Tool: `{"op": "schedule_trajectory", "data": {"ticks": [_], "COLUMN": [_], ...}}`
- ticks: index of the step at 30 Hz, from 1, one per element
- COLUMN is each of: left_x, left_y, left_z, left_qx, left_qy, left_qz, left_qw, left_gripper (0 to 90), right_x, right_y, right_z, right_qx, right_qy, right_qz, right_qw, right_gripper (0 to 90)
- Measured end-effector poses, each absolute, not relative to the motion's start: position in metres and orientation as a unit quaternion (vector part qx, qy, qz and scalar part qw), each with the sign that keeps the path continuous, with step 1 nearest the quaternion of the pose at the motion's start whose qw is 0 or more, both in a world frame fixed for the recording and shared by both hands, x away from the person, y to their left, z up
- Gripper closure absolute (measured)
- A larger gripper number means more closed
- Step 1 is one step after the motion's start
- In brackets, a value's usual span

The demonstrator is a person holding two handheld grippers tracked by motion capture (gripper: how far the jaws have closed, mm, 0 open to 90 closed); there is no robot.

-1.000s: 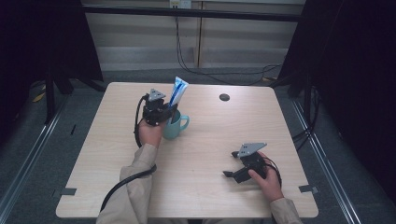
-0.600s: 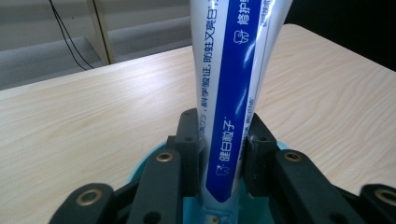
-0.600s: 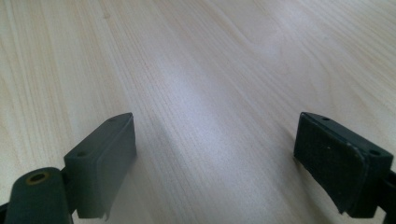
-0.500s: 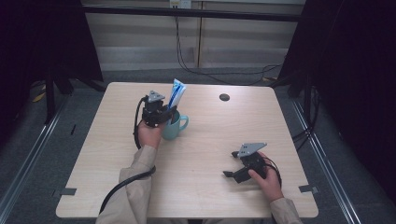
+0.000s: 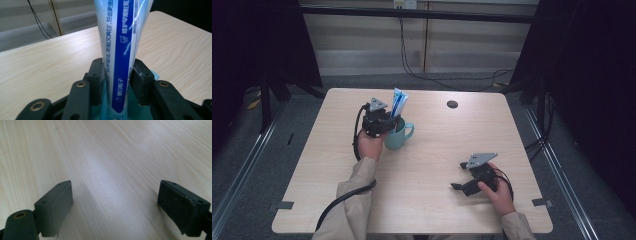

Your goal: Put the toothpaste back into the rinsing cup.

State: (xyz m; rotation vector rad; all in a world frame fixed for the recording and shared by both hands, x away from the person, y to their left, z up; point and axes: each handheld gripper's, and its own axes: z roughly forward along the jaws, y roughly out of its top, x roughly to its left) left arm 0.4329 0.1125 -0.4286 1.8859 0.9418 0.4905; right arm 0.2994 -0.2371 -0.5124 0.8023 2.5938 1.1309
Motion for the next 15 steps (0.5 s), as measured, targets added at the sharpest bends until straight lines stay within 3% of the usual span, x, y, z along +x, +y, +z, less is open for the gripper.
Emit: {"op": "schedule_trajectory", "data": {"ticks": [15], "left_x": [0.4324], "left_y": [0.1195], "left_z": [-0.4244], "left_qx": [0.774], "left_qy": [0.393], "left_qz": [0.196], "left_qw": [0.456], "left_gripper": [48.9], "right_x": [0.2995], "right_y": [-0.2371], "right_z": [-0.5124], "right_qx": [0.272], "right_qy": [0.878], "right_qz": [0.382], "right_qw": [0.1], "right_gripper": [12.5]}}
